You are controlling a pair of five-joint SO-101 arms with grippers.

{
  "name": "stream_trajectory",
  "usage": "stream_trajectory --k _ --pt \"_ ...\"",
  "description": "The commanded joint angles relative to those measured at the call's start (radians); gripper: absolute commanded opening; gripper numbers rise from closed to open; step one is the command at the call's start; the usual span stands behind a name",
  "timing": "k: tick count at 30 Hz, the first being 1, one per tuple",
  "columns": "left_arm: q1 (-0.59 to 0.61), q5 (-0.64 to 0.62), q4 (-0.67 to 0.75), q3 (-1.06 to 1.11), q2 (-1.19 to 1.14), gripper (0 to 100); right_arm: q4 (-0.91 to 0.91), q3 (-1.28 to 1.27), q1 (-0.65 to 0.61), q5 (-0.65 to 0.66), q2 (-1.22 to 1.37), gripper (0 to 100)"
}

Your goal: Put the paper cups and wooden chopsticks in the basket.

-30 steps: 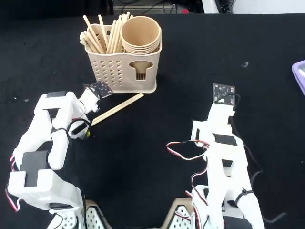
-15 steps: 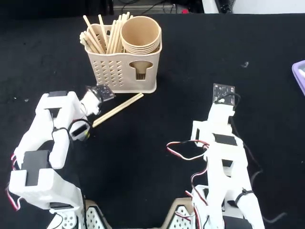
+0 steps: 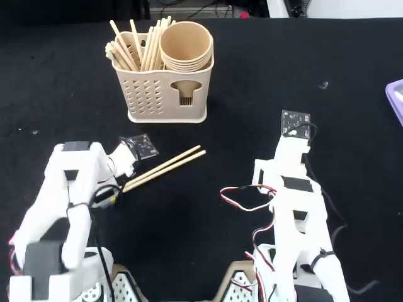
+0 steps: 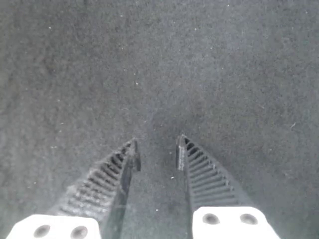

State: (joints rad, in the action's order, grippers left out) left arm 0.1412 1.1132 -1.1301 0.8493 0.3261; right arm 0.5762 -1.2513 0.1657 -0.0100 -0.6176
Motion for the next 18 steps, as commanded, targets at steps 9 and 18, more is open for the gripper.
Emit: stream_trajectory --k 9,18 --pt "-0.128 -0.106 0.127 0.019 0.066 21 -0.021 0.004 -0.011 0.002 -0.022 12.8" --pt "-0.274 -0.342 0.348 0.015 0.051 21 -0.021 0.004 -0.011 0.002 -0.022 12.8"
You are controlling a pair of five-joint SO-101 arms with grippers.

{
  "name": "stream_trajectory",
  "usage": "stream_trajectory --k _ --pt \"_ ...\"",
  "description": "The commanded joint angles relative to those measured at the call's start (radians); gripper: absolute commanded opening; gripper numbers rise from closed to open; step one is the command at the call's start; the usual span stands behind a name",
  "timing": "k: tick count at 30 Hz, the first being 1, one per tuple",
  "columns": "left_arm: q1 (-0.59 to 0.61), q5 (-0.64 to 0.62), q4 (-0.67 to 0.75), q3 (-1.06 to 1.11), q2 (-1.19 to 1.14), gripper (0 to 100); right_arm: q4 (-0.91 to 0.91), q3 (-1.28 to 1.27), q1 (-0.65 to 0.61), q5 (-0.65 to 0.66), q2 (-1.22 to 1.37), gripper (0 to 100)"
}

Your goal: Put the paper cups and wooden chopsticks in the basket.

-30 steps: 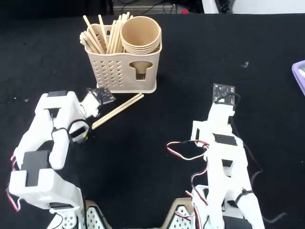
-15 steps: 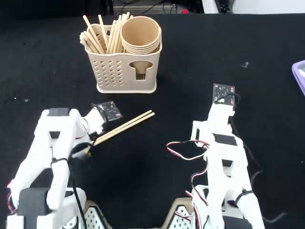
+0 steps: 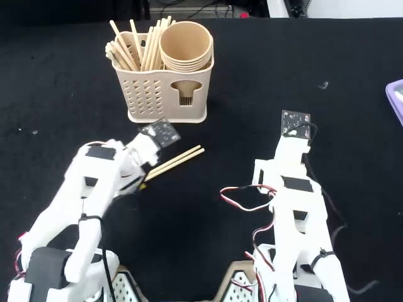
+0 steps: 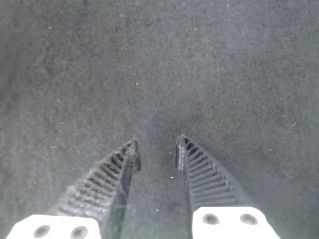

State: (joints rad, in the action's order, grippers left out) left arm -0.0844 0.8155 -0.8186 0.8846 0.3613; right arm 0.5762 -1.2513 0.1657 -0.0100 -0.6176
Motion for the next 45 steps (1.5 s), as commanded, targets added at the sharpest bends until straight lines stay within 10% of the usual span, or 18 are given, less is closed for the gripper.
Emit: stream_trajectory --k 1,13,31,45 --pt "-0.058 -0.048 0.043 -0.028 -0.005 21 -0.021 0.004 -0.011 0.002 -0.022 12.8" --pt "-0.047 -0.103 -0.137 -0.404 -0.446 21 -0.017 0.004 -0.011 0.002 -0.022 12.8" --pt "-0.101 -0.103 -0.14 -0.275 -0.446 5 -0.02 0.005 -0.011 0.002 -0.022 12.8" --pt "-0.065 -0.104 -0.408 -0.203 0.216 5 -0.02 0.007 -0.011 0.002 -0.022 12.8"
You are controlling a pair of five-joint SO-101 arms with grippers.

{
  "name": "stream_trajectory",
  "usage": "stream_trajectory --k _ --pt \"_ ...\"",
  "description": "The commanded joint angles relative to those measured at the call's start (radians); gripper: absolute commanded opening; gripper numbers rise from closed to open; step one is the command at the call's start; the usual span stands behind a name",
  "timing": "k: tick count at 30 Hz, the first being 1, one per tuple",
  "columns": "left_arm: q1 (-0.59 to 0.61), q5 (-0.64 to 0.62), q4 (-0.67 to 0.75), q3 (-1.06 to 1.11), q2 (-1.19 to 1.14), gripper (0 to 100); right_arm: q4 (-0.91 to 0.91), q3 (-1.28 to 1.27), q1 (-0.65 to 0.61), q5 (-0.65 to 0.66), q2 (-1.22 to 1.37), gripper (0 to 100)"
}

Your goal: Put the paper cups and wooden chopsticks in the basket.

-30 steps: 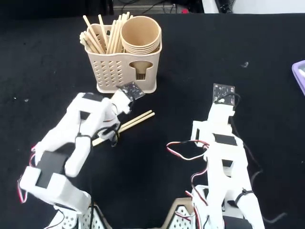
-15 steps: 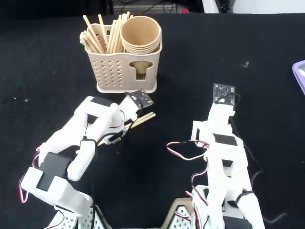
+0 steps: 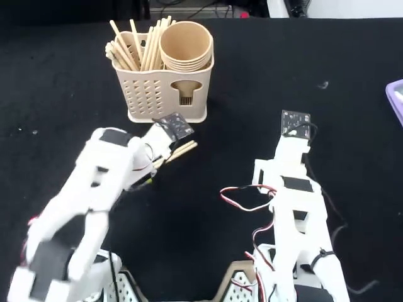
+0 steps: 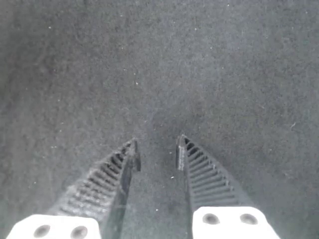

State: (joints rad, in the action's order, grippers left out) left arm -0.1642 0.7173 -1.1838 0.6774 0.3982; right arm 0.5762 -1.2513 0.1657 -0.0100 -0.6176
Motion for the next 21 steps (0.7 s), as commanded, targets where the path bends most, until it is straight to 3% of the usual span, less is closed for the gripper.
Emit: stream_trajectory --k 1,7,15,18,21 --pt "0.015 -0.012 -0.06 0.01 0.232 5 -0.02 0.007 -0.011 0.002 -0.022 12.8" --pt "0.015 -0.115 -0.104 -0.048 0.52 5 -0.021 0.005 -0.012 0.002 -0.022 12.8" --pt "0.016 -0.482 0.253 -0.091 0.701 5 -0.021 0.004 -0.012 0.002 -0.022 12.8" --pt "0.01 -0.519 0.339 -0.09 0.695 5 -0.021 0.004 -0.011 0.002 -0.022 12.8" --pt "0.007 -0.52 0.299 -0.088 0.661 5 -0.02 0.002 -0.011 0.002 -0.022 12.8"
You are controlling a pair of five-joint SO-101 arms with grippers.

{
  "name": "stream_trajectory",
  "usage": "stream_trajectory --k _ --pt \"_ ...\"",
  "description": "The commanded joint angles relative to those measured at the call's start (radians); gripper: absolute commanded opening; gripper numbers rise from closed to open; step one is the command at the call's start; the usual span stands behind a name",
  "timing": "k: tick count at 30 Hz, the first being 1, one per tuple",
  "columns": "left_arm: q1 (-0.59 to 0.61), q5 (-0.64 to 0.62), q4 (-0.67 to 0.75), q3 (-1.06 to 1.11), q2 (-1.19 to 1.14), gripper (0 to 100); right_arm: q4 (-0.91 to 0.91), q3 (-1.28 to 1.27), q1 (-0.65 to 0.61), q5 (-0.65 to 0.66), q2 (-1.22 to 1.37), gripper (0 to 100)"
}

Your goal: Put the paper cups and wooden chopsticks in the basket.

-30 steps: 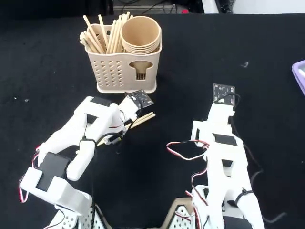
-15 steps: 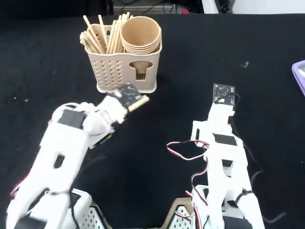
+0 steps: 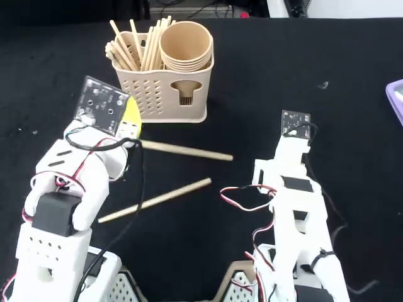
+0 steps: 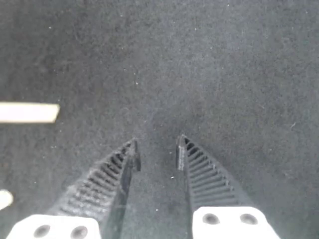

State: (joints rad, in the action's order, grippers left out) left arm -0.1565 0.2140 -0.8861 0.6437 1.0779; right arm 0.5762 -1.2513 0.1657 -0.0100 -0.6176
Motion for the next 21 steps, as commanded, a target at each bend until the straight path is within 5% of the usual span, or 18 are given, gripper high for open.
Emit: stream_trajectory --k 1,7,11,17,21 --pt "-0.001 -0.015 -0.034 -0.054 -0.034 5 -0.02 0.002 -0.011 0.002 -0.022 12.8" --pt "-0.047 0.298 -0.298 0.061 -0.175 12 -0.02 0.005 -0.011 0.002 -0.022 12.8" --pt "-0.021 0.384 -0.27 0.197 -0.262 21 -0.02 0.005 -0.011 0.002 -0.022 12.8" --pt "0.11 0.365 -0.037 0.323 -0.331 19 -0.011 0.005 -0.011 0.031 -0.022 12.8" --pt "0.163 0.192 -0.034 0.341 -0.336 19 0.138 0.117 -0.021 0.187 -0.024 12.8"
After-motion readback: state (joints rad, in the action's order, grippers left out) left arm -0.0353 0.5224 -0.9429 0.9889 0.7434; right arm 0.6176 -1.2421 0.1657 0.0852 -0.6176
